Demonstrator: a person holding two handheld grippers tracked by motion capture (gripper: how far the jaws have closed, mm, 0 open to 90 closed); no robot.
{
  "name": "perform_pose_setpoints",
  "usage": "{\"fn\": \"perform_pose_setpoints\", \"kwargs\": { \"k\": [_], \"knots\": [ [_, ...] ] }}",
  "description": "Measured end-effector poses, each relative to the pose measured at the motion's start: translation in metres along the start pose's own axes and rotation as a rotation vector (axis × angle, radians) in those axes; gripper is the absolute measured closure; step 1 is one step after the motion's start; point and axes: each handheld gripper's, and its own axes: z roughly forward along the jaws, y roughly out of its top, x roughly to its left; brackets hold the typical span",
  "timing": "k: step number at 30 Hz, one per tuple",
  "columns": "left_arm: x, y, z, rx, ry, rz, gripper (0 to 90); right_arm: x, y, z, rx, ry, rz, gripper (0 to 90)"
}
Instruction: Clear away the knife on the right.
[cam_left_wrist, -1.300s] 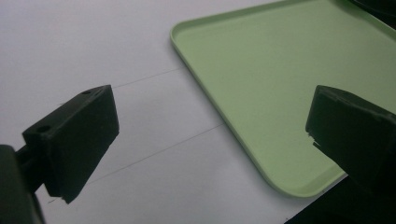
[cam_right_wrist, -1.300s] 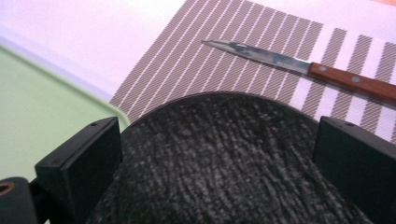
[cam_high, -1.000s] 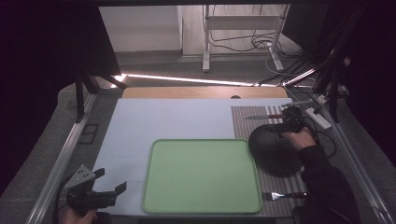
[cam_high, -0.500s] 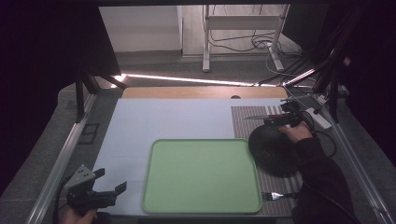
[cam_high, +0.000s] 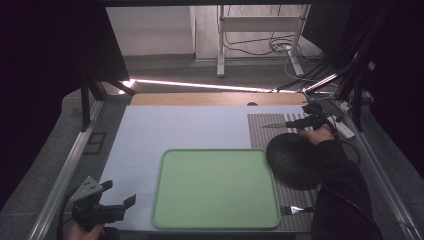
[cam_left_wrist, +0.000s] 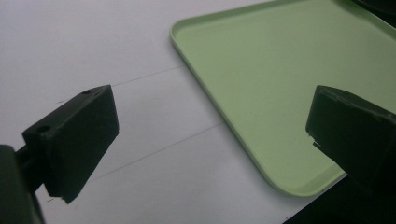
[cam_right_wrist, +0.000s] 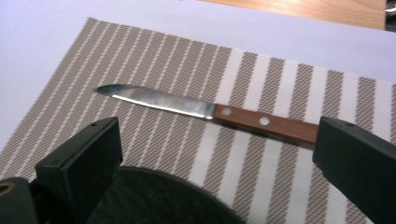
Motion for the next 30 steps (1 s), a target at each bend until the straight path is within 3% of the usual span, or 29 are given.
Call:
{"fn": "perform_pose_setpoints", "kwargs": {
  "k": [4, 7, 11, 12, 14, 15, 18, 30],
  "knots": [
    [0.000, 0.000, 0.000, 0.002, -0.001, -0.002, 2.5, -0.006, 0.002, 0.005, 0.011, -0.011, -0.011, 2.6],
    [0.000, 0.000, 0.000, 0.003, -0.002, -0.004, 2.5, -0.010, 0.002, 0.009, 0.013, -0.029, -0.025, 8.1],
    [0.000, 0.000, 0.000, 0.004, -0.002, -0.006, 2.5, -0.017, 0.003, 0.010, 0.002, -0.006, -0.014, 32.7],
    [0.000, 0.000, 0.001, 0.005, -0.002, -0.006, 2.5, -0.019, 0.004, 0.010, 0.013, -0.002, -0.018, 46.5],
    [0.000, 0.000, 0.001, 0.006, -0.002, -0.004, 2.5, -0.019, 0.005, 0.010, 0.016, -0.006, -0.021, 51.7],
    [0.000, 0.000, 0.001, 0.006, -0.002, -0.003, 2.5, -0.020, 0.005, 0.011, 0.023, -0.018, -0.029, 64.6],
    [0.000, 0.000, 0.001, 0.008, -0.002, -0.002, 2.6, -0.022, 0.007, 0.013, 0.040, -0.016, -0.036, 87.2],
    [-0.001, 0.001, 0.001, 0.012, 0.000, 0.005, 2.6, -0.028, 0.014, 0.035, 0.066, -0.087, -0.037, 89.9]
  ]
}}
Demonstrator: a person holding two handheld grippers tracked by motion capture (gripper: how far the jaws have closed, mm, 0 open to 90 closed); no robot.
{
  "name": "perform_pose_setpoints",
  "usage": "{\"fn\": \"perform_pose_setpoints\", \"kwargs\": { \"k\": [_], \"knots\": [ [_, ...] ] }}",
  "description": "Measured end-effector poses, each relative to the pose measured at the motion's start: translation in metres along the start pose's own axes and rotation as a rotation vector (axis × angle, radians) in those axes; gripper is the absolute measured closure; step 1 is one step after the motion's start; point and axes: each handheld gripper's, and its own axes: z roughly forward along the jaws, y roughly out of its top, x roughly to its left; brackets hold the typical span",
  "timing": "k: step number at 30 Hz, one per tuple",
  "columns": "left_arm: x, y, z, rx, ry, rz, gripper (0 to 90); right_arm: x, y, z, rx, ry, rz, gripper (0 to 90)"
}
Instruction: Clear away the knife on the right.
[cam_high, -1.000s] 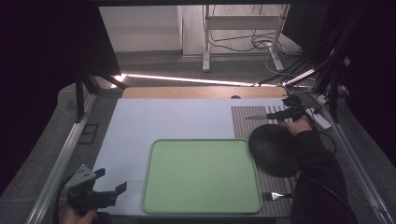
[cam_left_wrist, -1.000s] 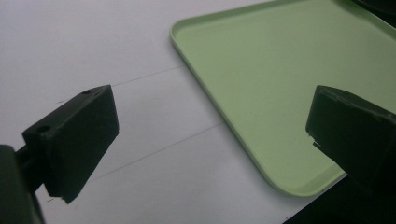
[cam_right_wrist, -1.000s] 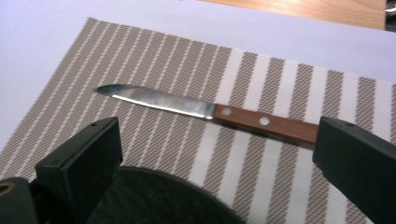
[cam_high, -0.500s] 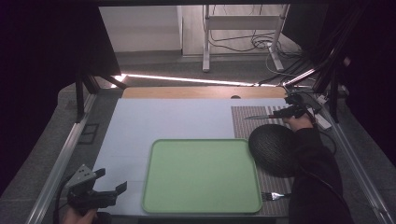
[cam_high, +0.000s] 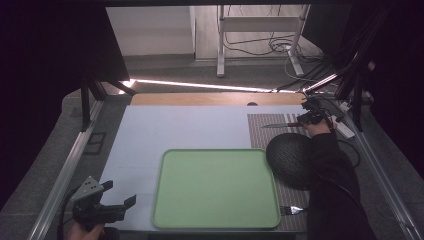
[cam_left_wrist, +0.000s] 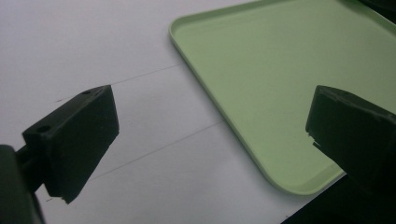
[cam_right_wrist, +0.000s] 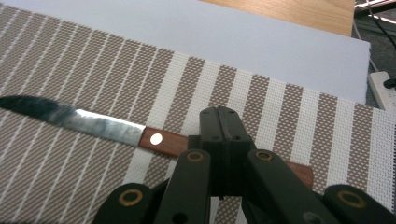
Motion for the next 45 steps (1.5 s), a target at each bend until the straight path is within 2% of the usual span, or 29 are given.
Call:
{"fn": "perform_pose_setpoints", "kwargs": {
  "k": [6, 11, 24, 33, 39, 43, 45],
  "knots": [
    [0.000, 0.000, 0.000, 0.004, 0.002, 0.006, 2.7, -0.003, 0.003, 0.005, -0.010, -0.014, 0.000, 89.8],
    [0.000, 0.000, 0.000, 0.004, 0.002, 0.005, 2.7, -0.007, -0.001, 0.009, 0.013, -0.015, 0.004, 89.8],
    [-0.001, 0.000, 0.000, 0.008, 0.004, 0.015, 2.8, -0.013, -0.018, -0.003, 0.067, 0.064, 0.016, 89.7],
    [-0.003, 0.001, 0.001, 0.013, 0.007, 0.023, 3.0, -0.011, -0.027, -0.010, 0.089, 0.095, 0.029, 89.7],
    [-0.003, 0.001, 0.001, 0.015, 0.008, 0.028, 3.1, -0.010, -0.028, -0.012, 0.094, 0.092, 0.036, 89.5],
    [-0.003, 0.001, 0.001, 0.014, 0.008, 0.028, 3.2, -0.011, -0.027, -0.015, 0.074, 0.077, 0.045, 83.1],
    [-0.003, 0.001, 0.001, 0.014, 0.009, 0.030, 3.3, -0.012, -0.026, -0.018, 0.056, 0.074, 0.055, 76.5]
  ]
}}
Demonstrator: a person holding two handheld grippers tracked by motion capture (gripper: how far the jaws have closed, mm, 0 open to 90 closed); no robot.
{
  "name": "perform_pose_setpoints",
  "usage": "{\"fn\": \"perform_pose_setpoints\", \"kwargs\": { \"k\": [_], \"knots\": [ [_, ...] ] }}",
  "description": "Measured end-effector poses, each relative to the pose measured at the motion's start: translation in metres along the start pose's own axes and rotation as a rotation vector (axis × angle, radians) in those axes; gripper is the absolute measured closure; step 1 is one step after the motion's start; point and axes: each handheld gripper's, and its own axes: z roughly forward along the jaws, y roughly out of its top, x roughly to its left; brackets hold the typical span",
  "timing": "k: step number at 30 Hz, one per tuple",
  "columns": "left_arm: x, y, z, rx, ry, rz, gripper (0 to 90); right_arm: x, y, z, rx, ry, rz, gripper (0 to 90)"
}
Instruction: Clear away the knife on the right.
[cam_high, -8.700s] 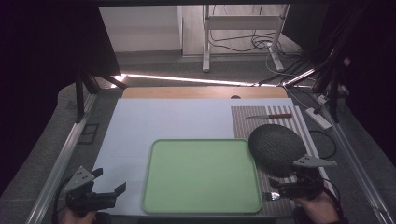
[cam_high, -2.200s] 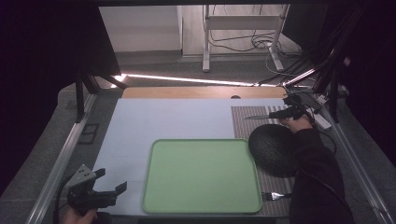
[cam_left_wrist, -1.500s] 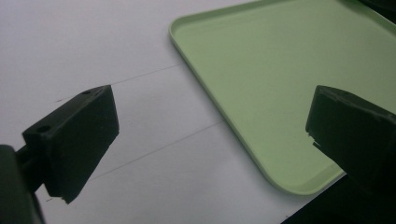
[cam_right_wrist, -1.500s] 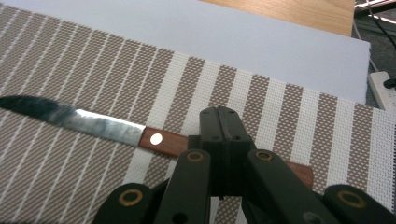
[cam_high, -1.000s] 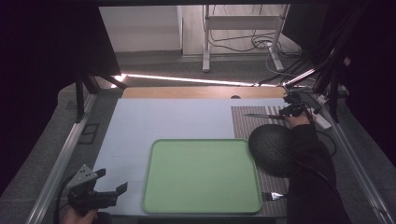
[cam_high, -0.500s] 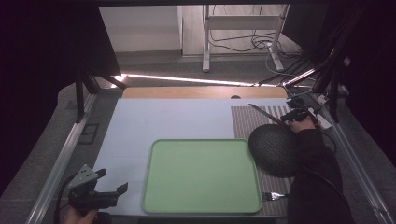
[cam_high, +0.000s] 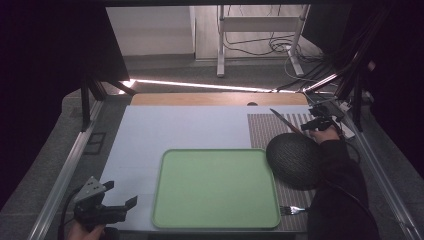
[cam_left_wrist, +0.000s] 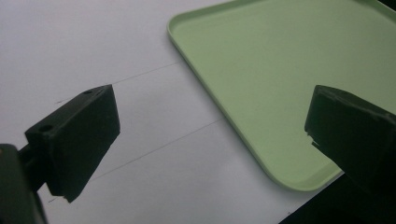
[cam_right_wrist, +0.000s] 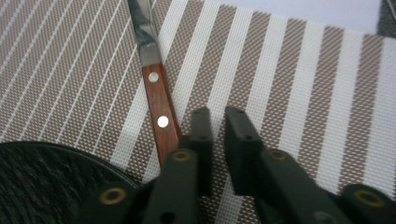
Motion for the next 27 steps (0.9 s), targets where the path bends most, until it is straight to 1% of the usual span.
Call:
{"fn": "perform_pose_setpoints", "kwargs": {
  "k": [1, 2, 3, 6, 9, 11, 13, 16, 19, 20, 21, 23, 25, 27],
  "knots": [
    [0.000, 0.000, 0.000, 0.000, 0.000, 0.000, 3.2, 0.000, 0.001, -0.003, -0.013, 0.001, 0.005, 70.5],
    [0.000, 0.000, 0.000, 0.000, 0.000, 0.000, 3.2, 0.000, 0.001, -0.003, -0.013, 0.001, 0.005, 70.5],
    [0.000, 0.000, 0.000, 0.000, 0.000, 0.000, 3.3, 0.000, 0.002, -0.004, -0.021, 0.002, 0.014, 67.1],
    [0.000, 0.000, 0.000, -0.001, 0.000, 0.000, 3.3, 0.001, 0.005, -0.006, -0.043, 0.004, 0.044, 51.5],
    [0.000, 0.000, 0.000, 0.000, 0.001, 0.000, 3.3, 0.004, 0.008, -0.007, -0.058, -0.003, 0.055, 36.7],
    [0.000, 0.000, 0.000, 0.000, 0.001, 0.000, 3.2, 0.007, 0.010, -0.007, -0.065, -0.001, 0.034, 31.8],
    [0.000, 0.000, 0.000, 0.001, 0.001, 0.000, 3.3, 0.011, 0.013, -0.007, -0.060, -0.003, 0.020, 27.0],
    [0.000, 0.000, 0.000, 0.002, 0.001, -0.002, 3.3, 0.018, 0.017, -0.005, -0.051, 0.008, -0.001, 14.7],
    [0.000, 0.000, 0.000, 0.002, 0.001, -0.002, 3.3, 0.024, 0.020, -0.002, -0.032, 0.018, -0.023, 8.3],
    [0.000, 0.000, 0.000, 0.002, 0.001, -0.002, 3.3, 0.026, 0.021, -0.001, -0.026, 0.024, -0.029, 4.3],
    [0.000, 0.000, 0.000, 0.002, 0.001, -0.003, 3.2, 0.028, 0.021, 0.000, -0.023, 0.021, -0.035, 2.5],
    [0.000, 0.000, 0.000, 0.003, 0.000, -0.003, 3.2, 0.030, 0.023, 0.001, -0.015, 0.010, -0.052, 0.0],
    [0.000, 0.000, 0.000, 0.003, 0.000, -0.003, 3.3, 0.032, 0.025, 0.002, -0.010, -0.001, -0.070, 0.0],
    [0.000, 0.000, 0.000, 0.003, 0.000, -0.003, 3.3, 0.033, 0.025, 0.003, 0.002, -0.001, -0.079, 0.0]
  ]
}}
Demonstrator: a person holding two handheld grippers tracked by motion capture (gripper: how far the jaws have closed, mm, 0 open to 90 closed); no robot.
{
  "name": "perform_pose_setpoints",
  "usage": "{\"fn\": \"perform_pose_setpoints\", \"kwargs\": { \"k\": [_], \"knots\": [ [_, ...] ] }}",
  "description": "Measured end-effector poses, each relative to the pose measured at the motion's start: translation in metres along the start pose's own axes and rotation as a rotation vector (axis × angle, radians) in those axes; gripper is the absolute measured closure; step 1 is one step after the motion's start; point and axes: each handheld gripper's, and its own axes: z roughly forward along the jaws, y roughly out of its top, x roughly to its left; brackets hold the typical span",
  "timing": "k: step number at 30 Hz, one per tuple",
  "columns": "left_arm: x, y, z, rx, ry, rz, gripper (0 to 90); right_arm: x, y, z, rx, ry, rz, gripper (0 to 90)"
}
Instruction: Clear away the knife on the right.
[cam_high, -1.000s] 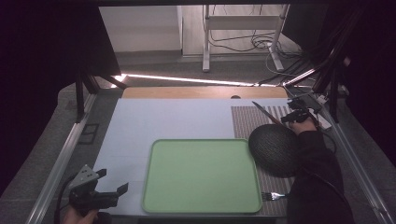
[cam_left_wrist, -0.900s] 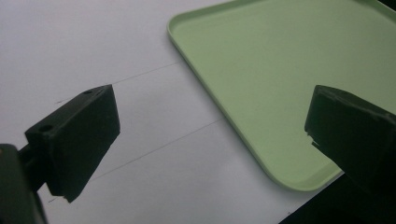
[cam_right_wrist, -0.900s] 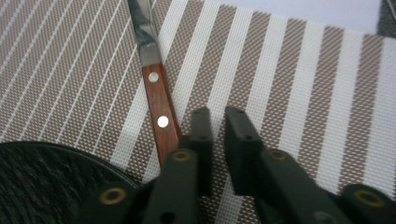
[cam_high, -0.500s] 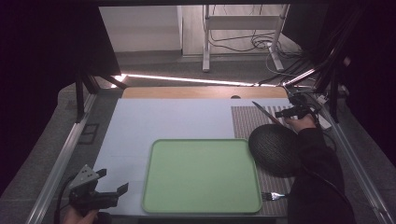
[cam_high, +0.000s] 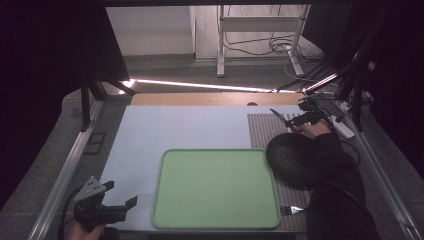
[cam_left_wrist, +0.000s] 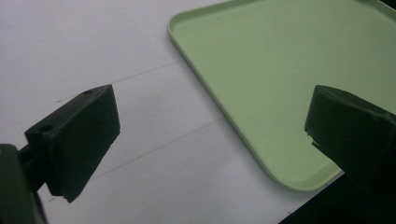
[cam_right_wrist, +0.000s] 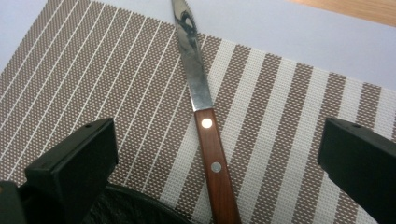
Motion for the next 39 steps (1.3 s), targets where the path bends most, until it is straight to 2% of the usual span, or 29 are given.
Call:
{"fn": "perform_pose_setpoints", "kwargs": {
  "k": [9, 19, 21, 24, 27, 32, 37, 39],
  "knots": [
    [0.000, 0.000, 0.000, 0.000, -0.002, -0.003, 3.3, 0.001, 0.001, 0.017, 0.045, -0.036, -0.006, 0.0],
    [0.001, 0.000, 0.000, 0.000, -0.004, -0.005, 3.3, -0.004, -0.004, 0.030, 0.074, -0.030, -0.010, 0.0],
    [0.001, 0.000, 0.000, 0.001, -0.004, -0.007, 3.3, -0.006, -0.006, 0.033, 0.084, -0.041, -0.007, 0.0],
    [0.001, 0.000, 0.000, 0.002, -0.004, -0.007, 3.2, -0.007, -0.006, 0.034, 0.080, -0.045, -0.028, 0.1],
    [0.001, 0.000, 0.000, 0.003, -0.003, -0.007, 3.2, -0.006, -0.006, 0.031, 0.074, -0.027, -0.056, 8.8],
    [0.000, 0.000, 0.001, 0.006, 0.002, -0.005, 3.4, -0.001, -0.002, 0.026, 0.069, 0.000, -0.099, 33.0],
    [0.000, 0.000, 0.001, 0.009, 0.004, -0.007, 3.7, -0.001, 0.000, 0.023, 0.062, 0.020, -0.131, 68.7],
    [0.001, 0.000, 0.001, 0.006, 0.001, -0.009, 3.7, -0.004, -0.001, 0.022, 0.059, 0.037, -0.140, 76.5]
  ]
}}
